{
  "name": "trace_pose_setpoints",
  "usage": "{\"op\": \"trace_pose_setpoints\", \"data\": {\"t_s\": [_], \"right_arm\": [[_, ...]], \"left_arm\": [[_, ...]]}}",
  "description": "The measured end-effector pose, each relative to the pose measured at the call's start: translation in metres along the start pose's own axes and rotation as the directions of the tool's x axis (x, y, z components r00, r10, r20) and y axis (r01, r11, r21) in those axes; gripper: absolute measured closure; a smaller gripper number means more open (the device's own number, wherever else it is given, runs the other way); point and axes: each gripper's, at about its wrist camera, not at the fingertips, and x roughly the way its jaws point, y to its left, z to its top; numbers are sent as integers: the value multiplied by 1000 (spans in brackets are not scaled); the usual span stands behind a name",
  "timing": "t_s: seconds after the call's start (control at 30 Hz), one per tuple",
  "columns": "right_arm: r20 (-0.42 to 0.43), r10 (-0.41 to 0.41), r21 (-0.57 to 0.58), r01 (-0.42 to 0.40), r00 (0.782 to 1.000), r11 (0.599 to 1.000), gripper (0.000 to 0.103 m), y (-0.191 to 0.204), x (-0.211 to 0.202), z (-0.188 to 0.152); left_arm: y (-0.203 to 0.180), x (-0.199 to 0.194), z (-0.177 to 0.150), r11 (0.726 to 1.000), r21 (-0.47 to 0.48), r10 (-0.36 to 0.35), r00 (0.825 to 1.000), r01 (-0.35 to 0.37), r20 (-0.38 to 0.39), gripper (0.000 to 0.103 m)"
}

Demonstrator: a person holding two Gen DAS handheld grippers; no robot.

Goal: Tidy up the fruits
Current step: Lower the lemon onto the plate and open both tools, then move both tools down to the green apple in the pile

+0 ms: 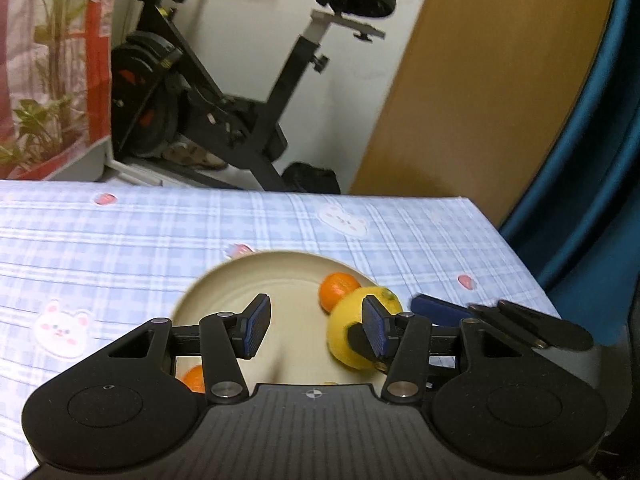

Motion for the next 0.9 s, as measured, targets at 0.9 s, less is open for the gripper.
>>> {"op": "trace_pose_setpoints", "data": {"t_s": [0.9], "right_arm": [[148,138,45,-147,979,988,42,75,-104,-78]], "left_arm": [[39,-128,-66,998,34,51,997,-53,52,50]]}}
